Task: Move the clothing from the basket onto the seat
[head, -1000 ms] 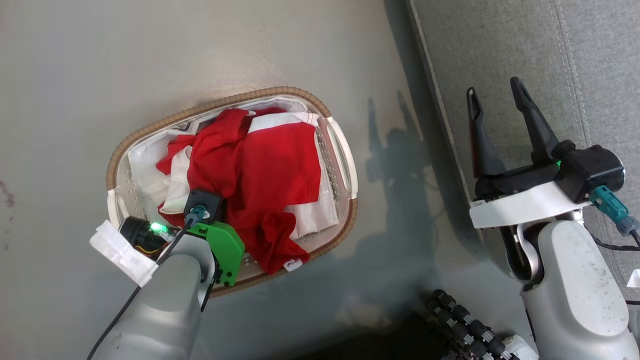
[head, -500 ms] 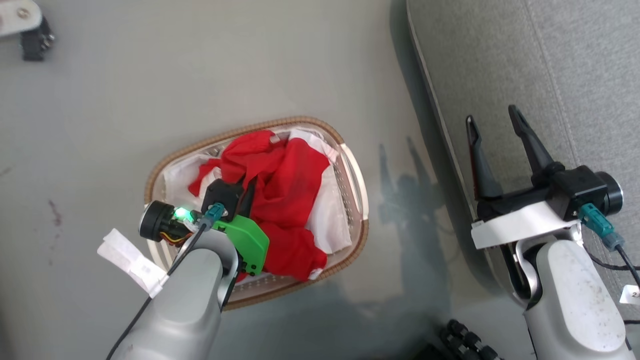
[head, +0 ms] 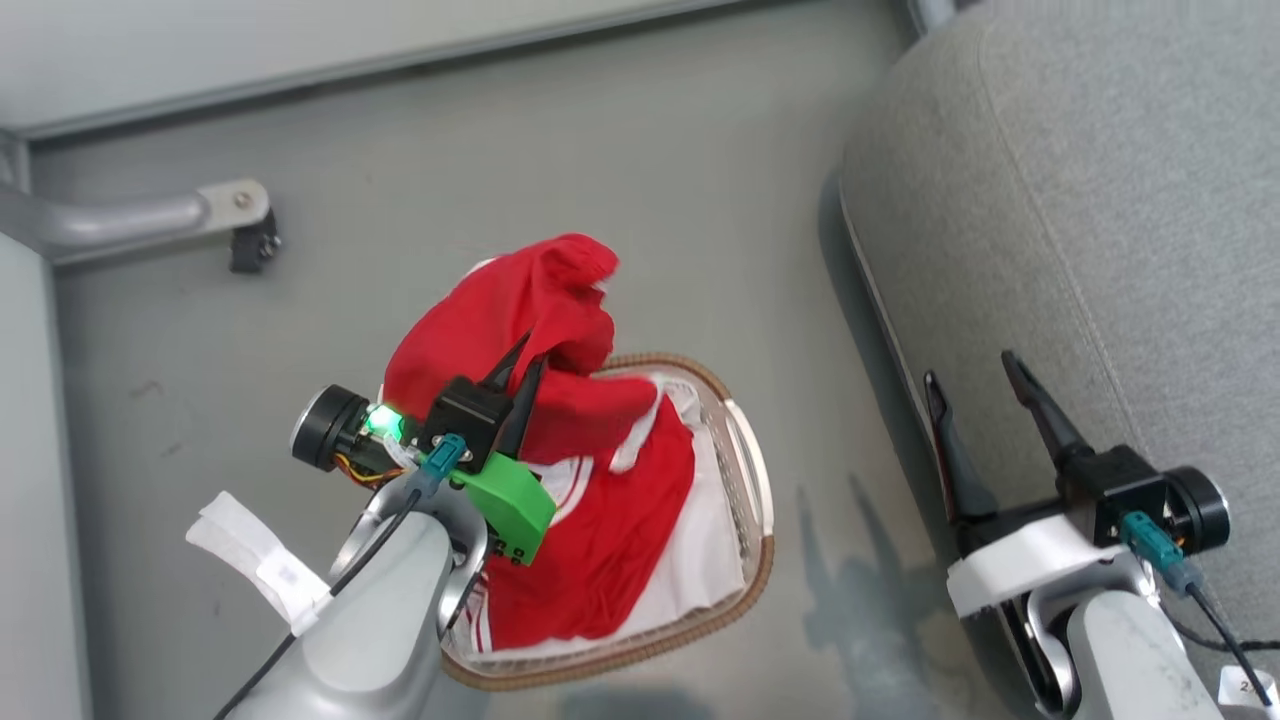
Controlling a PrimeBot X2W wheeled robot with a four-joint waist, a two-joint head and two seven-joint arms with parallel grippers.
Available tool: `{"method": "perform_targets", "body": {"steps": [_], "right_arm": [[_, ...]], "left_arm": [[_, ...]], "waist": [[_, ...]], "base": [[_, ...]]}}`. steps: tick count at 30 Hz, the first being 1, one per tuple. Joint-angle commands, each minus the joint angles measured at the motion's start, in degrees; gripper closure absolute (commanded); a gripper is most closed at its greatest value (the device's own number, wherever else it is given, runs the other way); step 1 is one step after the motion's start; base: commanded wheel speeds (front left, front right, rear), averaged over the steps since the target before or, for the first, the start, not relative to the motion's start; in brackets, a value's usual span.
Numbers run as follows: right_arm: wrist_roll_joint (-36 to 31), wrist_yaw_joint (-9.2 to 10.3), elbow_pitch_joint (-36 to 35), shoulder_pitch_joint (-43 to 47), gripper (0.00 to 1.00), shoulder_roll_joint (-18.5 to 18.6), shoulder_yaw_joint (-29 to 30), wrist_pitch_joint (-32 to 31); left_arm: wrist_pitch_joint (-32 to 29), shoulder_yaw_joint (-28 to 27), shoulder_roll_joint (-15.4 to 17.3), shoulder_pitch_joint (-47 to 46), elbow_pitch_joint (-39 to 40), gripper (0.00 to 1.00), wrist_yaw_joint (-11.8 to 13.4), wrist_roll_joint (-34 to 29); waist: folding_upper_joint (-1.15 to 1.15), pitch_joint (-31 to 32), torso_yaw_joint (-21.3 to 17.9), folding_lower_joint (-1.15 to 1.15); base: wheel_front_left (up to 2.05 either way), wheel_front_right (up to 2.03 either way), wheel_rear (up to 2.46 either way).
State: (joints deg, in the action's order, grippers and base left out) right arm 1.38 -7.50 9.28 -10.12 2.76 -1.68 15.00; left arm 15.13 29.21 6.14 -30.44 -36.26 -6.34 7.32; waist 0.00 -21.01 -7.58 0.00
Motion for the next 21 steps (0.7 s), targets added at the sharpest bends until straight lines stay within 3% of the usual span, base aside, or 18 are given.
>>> {"method": "perform_targets", "body": {"steps": [1, 14, 21], "right_arm": [[-0.5, 0.02, 0.3, 1.6, 0.00, 0.2, 0.1, 0.3], [-1.7, 0.02, 1.4, 7.1, 0.00, 0.2, -1.7, 0.3], [-2.1, 0.01, 1.0, 6.0, 0.00, 0.2, -3.6, 0.3]], "left_arm": [[0.0, 0.5, 0.8, 0.9, 0.7, 1.00, -0.3, -0.5], [0.0, 7.0, 6.5, -8.1, 1.6, 1.00, -1.1, -1.8], [-0.1, 11.2, 8.9, -14.1, 3.2, 1.00, -1.2, 0.7]], "waist": [[0.00, 8.8, 3.3, 0.00], [0.00, 19.4, 4.7, 0.00], [0.00, 20.9, 5.0, 0.00]], "base": [[0.00, 0.00, 0.00], [0.00, 0.00, 0.00], [0.00, 0.00, 0.00]]}}
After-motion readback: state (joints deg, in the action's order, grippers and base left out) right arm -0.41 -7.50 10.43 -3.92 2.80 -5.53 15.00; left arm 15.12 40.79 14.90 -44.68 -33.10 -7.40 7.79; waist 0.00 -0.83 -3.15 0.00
